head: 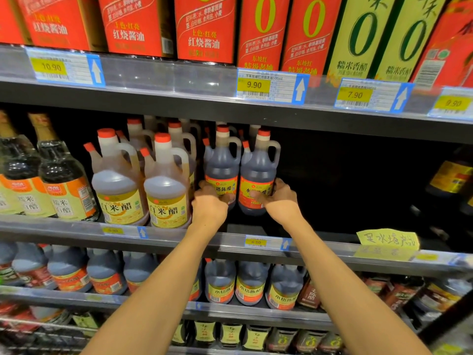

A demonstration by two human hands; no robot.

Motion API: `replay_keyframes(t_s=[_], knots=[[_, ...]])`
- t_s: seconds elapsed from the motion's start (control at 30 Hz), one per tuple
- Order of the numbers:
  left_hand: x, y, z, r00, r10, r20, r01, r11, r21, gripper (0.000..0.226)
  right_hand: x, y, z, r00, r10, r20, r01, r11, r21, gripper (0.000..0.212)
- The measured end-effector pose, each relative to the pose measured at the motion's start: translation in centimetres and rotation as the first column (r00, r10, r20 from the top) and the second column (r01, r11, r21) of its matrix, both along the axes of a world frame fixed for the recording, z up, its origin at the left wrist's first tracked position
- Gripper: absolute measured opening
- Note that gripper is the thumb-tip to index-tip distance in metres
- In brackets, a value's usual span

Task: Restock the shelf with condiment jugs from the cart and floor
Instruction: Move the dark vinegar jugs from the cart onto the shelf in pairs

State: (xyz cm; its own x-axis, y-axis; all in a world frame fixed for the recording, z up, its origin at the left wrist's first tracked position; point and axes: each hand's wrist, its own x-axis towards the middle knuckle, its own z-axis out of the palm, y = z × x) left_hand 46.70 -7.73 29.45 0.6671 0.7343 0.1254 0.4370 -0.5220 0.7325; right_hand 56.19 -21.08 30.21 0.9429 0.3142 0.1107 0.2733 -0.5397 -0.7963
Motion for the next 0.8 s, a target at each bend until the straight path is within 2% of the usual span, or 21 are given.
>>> replay_keyframes(t_s=[0.27, 0.43, 0.8], knots=[[0.4, -0.1, -0.1, 1.000, 0.015, 0.002, -0.015, 1.000, 0.005, 0.060, 0.1, 0.0, -0.2, 1.000, 0.013, 0.014, -0.013, 1.000, 0.014, 0.056], [0.8, 0.0, -0.3, 0.998, 0.030, -0.055, -0.026, 0.998, 0.066, 0.064, 0.1, -0.1, 0.0, 1.000, 0.022, 0.006, -0.022, 1.000, -0.001, 0.055], [1.8, 0.5, -0.1, 0.989, 0.045, -0.139, -0.032, 0.995, 0.096, 0.071, 0.2, 0.5, 0.1, 1.000, 0.018, -0.011, -0.018, 1.000, 0.026, 0.060]])
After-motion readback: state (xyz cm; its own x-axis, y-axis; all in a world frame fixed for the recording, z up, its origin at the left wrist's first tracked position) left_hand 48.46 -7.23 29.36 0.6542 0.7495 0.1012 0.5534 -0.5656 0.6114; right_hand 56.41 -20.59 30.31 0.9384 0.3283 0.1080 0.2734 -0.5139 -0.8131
